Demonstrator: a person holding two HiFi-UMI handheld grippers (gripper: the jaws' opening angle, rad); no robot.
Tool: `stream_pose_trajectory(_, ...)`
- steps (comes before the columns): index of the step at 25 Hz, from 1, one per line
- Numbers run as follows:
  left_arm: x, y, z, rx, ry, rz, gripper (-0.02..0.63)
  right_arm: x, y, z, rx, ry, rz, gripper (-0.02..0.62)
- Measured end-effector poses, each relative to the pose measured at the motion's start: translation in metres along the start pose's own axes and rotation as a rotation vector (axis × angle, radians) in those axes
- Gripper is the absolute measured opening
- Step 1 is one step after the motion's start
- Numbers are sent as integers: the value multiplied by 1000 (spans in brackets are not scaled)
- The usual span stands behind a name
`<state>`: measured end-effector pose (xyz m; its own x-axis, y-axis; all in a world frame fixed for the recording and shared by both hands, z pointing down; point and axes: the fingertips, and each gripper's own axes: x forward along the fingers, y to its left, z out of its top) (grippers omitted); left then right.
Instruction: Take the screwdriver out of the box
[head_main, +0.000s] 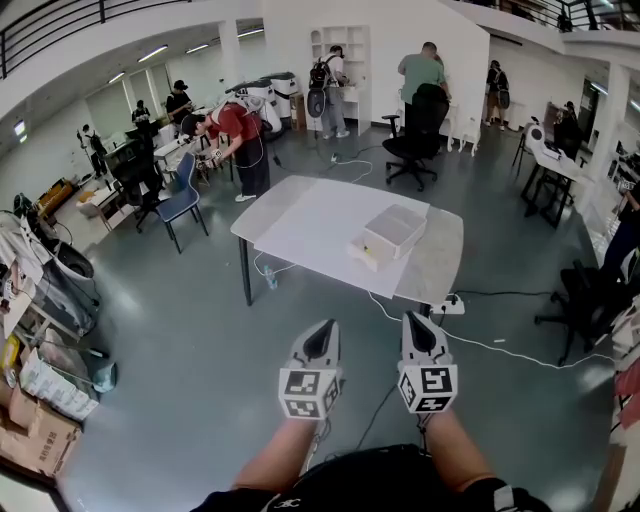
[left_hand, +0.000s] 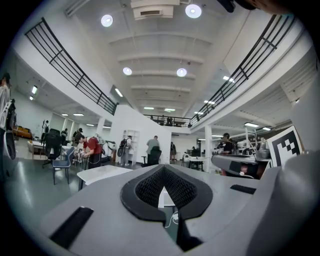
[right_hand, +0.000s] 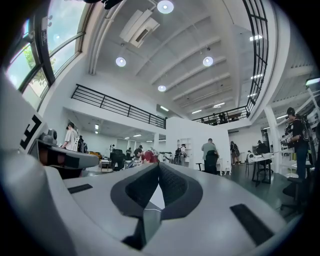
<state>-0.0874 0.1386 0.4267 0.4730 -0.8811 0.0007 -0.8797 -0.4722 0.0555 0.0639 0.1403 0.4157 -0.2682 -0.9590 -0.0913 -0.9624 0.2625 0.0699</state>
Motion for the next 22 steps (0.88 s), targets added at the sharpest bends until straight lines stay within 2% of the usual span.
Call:
stream_pose_trajectory(12, 41, 39, -6, 2, 7, 8, 11, 62, 2, -15, -3, 6, 18, 13)
stream_pose_trajectory(22, 134, 53, -3, 0, 7, 25, 11, 150, -51, -25, 2, 7, 50, 14)
